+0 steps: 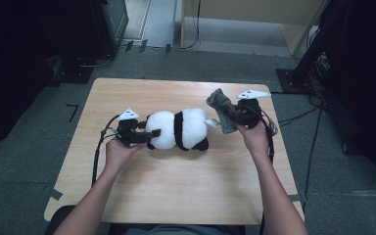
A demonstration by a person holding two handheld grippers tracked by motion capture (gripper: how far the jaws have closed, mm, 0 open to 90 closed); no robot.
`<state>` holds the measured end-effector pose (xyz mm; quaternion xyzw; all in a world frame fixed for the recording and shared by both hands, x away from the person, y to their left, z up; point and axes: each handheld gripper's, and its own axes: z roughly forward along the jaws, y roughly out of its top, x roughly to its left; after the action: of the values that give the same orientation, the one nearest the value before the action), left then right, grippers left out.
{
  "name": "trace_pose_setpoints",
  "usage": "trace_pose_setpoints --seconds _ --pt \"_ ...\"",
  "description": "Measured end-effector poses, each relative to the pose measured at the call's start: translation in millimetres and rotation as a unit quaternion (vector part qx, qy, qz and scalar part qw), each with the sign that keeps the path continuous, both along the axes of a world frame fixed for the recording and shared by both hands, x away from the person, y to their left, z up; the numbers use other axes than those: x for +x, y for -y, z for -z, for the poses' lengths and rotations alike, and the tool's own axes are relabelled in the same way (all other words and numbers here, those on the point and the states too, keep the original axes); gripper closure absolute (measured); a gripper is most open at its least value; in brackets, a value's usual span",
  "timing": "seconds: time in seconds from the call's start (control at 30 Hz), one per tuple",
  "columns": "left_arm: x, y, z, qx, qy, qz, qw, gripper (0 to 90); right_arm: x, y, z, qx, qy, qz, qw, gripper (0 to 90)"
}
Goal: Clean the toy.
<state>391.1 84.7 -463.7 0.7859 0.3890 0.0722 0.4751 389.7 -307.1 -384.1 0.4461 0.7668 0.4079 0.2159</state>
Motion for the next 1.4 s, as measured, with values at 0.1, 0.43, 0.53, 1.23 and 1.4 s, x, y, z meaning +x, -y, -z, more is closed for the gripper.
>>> trace_pose_setpoints --seconds 0.1,0.43,0.53,1.23,1.4 --pt "0.0 -0.2 0.0 0.001 0.001 0.001 1.0000 29.9 5.7 -12.0 -9.3 -0.007 -0.001 -0.012 0.9999 76.2" --pt "-0.3 -0.7 -0.3 0.003 -0.001 0.001 1.0000 30.8 24.4 -63.6 -27.1 -0.031 -0.001 -0.065 0.9974 76.2" --pt "-0.7 -0.7 -0.5 0.004 0.000 0.001 1.0000 31.0 29.1 -77.9 -26.8 -0.028 -0.004 -0.075 0.9968 76.2" --pt "-2.7 -0.1 -2.1 0.007 0.000 -0.005 1.0000 36.2 64.3 -172.6 -6.0 -0.037 -0.037 -0.141 0.9887 75.9" --pt "-4.0 1.0 -2.5 0.009 0.003 -0.007 0.9999 38.6 70.0 -199.3 1.5 -0.042 -0.049 -0.159 0.9851 75.8"
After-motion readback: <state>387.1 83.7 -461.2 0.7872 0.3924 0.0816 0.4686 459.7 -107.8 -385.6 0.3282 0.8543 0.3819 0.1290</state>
